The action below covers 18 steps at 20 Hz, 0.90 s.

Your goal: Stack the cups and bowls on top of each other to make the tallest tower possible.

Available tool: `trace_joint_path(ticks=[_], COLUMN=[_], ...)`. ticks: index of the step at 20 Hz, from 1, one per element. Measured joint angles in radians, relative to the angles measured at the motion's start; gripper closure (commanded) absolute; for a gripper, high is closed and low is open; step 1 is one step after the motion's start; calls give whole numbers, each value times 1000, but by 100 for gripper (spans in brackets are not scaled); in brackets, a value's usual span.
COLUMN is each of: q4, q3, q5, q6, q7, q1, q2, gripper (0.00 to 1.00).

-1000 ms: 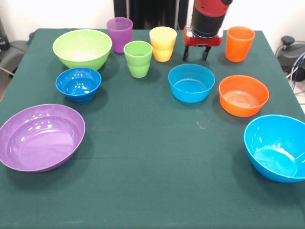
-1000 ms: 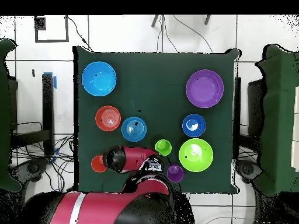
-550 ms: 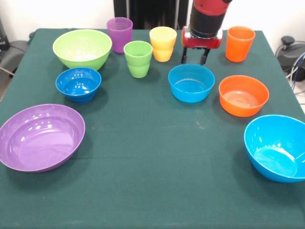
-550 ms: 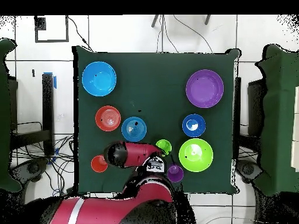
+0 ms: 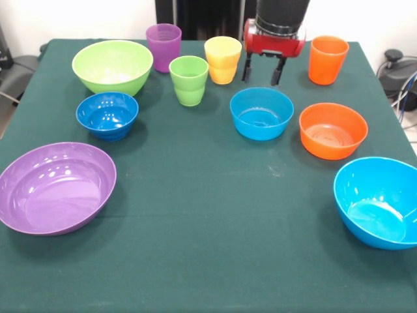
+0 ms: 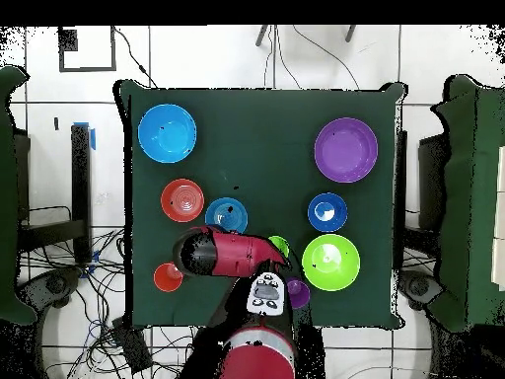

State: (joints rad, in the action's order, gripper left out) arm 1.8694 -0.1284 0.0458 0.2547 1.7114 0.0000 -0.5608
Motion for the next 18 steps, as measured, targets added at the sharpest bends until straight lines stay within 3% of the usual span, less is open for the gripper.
trace_joint_path(ticks=[11, 18], q4=[15, 31], q3=[3, 8], q5=[6, 6], q6=[0, -44], q7=[44, 63], q1=[-22, -53], q2=[-115, -111], gripper=[0, 0])
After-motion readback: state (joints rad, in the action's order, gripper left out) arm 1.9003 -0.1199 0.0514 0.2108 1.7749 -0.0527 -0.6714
